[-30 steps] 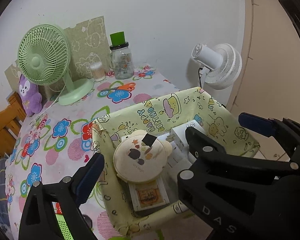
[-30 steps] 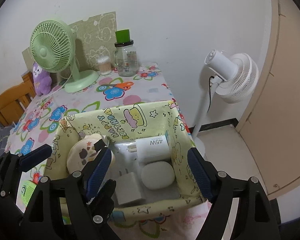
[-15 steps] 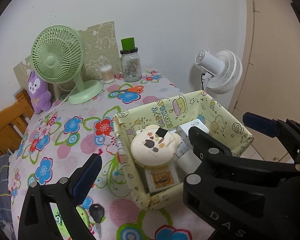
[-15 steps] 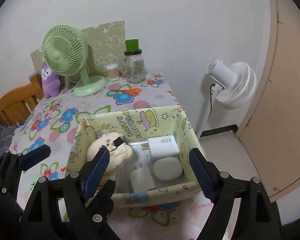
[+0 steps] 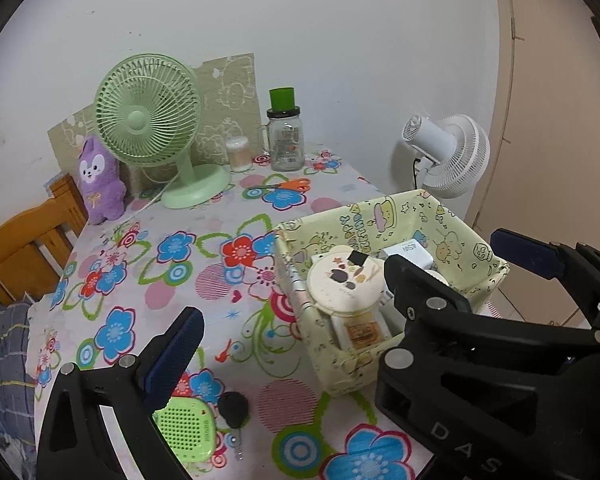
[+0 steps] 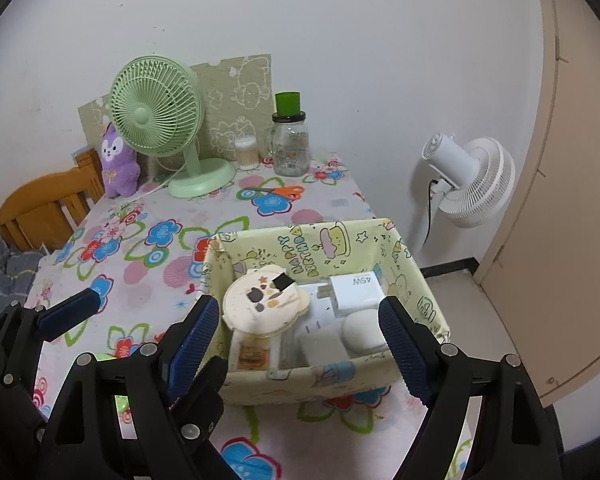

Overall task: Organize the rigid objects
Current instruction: 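Withdraw both tools from the box back over the table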

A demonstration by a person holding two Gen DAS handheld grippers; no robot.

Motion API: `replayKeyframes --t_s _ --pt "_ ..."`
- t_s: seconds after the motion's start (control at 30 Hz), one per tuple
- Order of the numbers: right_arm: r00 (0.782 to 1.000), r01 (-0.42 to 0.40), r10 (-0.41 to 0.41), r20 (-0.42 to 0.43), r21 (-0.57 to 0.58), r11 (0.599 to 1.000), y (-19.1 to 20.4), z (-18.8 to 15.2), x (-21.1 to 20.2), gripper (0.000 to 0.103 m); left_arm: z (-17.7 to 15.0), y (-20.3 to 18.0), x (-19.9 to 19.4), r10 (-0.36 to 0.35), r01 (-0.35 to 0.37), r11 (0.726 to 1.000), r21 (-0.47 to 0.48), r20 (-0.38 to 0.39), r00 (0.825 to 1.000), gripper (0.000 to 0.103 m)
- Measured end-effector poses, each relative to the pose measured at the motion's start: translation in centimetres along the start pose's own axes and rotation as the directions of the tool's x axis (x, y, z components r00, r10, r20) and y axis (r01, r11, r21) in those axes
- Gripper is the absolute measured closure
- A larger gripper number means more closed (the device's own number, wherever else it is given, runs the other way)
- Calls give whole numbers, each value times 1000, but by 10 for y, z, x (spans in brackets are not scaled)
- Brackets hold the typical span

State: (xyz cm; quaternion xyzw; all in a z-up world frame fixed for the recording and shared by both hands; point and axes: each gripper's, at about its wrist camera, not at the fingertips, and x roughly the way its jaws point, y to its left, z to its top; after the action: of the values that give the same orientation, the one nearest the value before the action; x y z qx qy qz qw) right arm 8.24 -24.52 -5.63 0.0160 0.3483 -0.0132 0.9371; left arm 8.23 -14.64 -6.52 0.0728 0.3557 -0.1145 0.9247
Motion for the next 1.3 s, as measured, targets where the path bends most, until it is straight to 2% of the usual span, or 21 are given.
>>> replayKeyframes --t_s 0.57,0.97,1.3 --pt "998 27 -24 57 -45 999 42 -5 -21 19 -16 37 -24 31 -31 999 -16 47 998 1" --pt "997 52 -47 67 -85 995 72 -14 -26 19 -29 63 -31 39 -38 998 -51 30 999 1" --pt "998 10 -4 60 -104 995 90 -22 -24 19 -42 81 -32 41 -40 996 -78 12 999 1"
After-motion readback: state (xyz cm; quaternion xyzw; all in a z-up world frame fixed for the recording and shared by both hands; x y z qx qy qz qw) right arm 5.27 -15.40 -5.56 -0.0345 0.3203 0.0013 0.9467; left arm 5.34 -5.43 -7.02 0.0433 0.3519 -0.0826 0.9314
